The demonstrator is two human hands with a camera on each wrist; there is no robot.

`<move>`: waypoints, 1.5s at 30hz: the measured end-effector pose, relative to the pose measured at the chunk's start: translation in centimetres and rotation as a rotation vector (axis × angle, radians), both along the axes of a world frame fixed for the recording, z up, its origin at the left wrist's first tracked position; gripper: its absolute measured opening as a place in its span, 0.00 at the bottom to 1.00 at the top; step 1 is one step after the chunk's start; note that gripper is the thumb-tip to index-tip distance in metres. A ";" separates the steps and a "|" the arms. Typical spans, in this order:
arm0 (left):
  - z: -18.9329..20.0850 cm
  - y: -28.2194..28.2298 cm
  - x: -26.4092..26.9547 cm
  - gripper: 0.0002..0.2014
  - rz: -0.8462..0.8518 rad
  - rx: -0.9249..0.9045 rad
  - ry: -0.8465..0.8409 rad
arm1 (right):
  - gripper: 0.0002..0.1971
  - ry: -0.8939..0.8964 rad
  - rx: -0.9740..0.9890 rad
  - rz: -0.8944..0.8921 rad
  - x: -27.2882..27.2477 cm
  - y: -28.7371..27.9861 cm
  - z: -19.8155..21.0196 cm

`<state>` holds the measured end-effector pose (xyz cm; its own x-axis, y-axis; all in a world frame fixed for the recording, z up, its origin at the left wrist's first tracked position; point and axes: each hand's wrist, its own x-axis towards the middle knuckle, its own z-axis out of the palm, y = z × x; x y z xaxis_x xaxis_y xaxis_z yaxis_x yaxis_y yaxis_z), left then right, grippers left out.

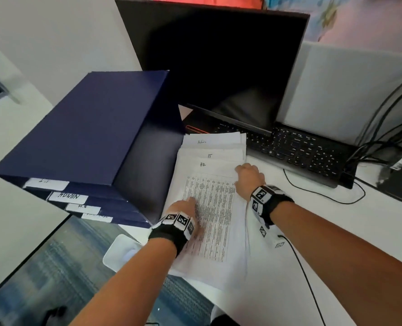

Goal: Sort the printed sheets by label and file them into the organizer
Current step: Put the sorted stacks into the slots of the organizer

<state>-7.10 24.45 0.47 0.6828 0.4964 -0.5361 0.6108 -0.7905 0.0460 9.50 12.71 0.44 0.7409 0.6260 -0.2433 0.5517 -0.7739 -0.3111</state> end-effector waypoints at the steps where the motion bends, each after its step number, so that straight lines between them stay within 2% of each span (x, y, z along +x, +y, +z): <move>1: 0.1 0.1 0.1 0.32 -0.013 -0.005 0.026 | 0.21 -0.003 0.012 0.021 0.2 0.7 -0.2; 3: 0.2 0.3 0.2 0.37 -0.046 -0.010 0.052 | 0.24 0.002 0.019 0.026 0.5 1.9 -0.5; 7: 0.1 0.8 0.5 0.39 -0.111 0.007 0.063 | 0.44 0.054 -0.075 -0.027 2.1 2.9 -1.1; 9: -0.1 0.9 0.5 0.39 -0.132 0.013 0.062 | 0.45 0.041 -0.157 -0.040 2.9 3.1 -1.2; 12: -0.2 1.0 0.4 0.41 -0.145 0.013 0.063 | 0.43 0.034 -0.221 -0.048 3.6 3.4 -1.0; 16: -0.1 1.3 0.5 0.42 -0.156 -0.008 0.079 | 0.34 0.034 -0.211 -0.059 3.9 4.2 0.3; 18: -0.1 1.4 0.6 0.42 -0.155 -0.020 0.086 | 0.32 0.128 -0.127 -0.110 3.9 4.2 0.1; 21: -0.1 1.3 0.6 0.42 -0.153 -0.030 0.090 | 0.39 0.304 0.019 -0.240 3.9 3.7 0.2; 23: -0.1 1.3 0.6 0.43 -0.159 -0.026 0.090 | 0.38 0.358 0.068 -0.274 3.8 3.3 0.9; 26: -0.1 1.2 0.6 0.46 -0.160 -0.023 0.093 | 0.30 0.350 0.197 -0.266 3.1 2.4 1.8; 29: -0.2 1.1 0.5 0.47 -0.163 -0.004 0.089 | 0.19 0.439 0.441 -0.267 1.1 0.4 2.2; 31: -0.2 1.1 0.3 0.46 -0.166 0.017 0.075 | 0.11 0.506 0.506 -0.202 -0.9 -1.4 2.4; 32: -0.3 1.1 0.3 0.45 -0.166 0.022 0.069 | 0.10 0.539 0.539 -0.180 -1.8 -2.3 2.4; 33: -0.2 1.0 0.2 0.44 -0.164 0.024 0.065 | 0.12 0.568 0.577 -0.170 -2.7 -3.0 2.1; 36: 0.0 0.7 0.1 0.38 -0.139 0.024 0.050 | 0.25 0.647 0.667 -0.209 -4.6 -4.4 0.9; 38: 0.3 0.5 0.0 0.37 -0.124 0.027 0.043 | 0.27 0.592 0.653 -0.205 -5.4 -4.4 0.2; 41: 0.8 0.1 -0.6 0.37 -0.092 0.031 0.024 | 0.17 0.316 0.502 -0.068 -5.9 -3.7 -0.2; 42: 0.9 -0.1 -0.8 0.36 -0.075 0.023 0.010 | 0.13 0.274 0.492 -0.056 -6.0 -3.5 0.3; 43: 1.0 -0.2 -1.1 0.36 -0.054 0.011 -0.010 | 0.11 0.277 0.522 -0.082 -6.1 -3.4 1.2; 45: 0.8 -0.3 -1.7 0.36 -0.004 -0.010 -0.061 | 0.14 0.323 0.639 -0.201 -6.4 -3.3 3.4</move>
<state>-8.76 24.13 1.22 0.7165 0.4886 -0.4979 0.6034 -0.7922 0.0911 3.13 9.44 3.79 0.8093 0.5785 -0.1020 0.2235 -0.4638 -0.8573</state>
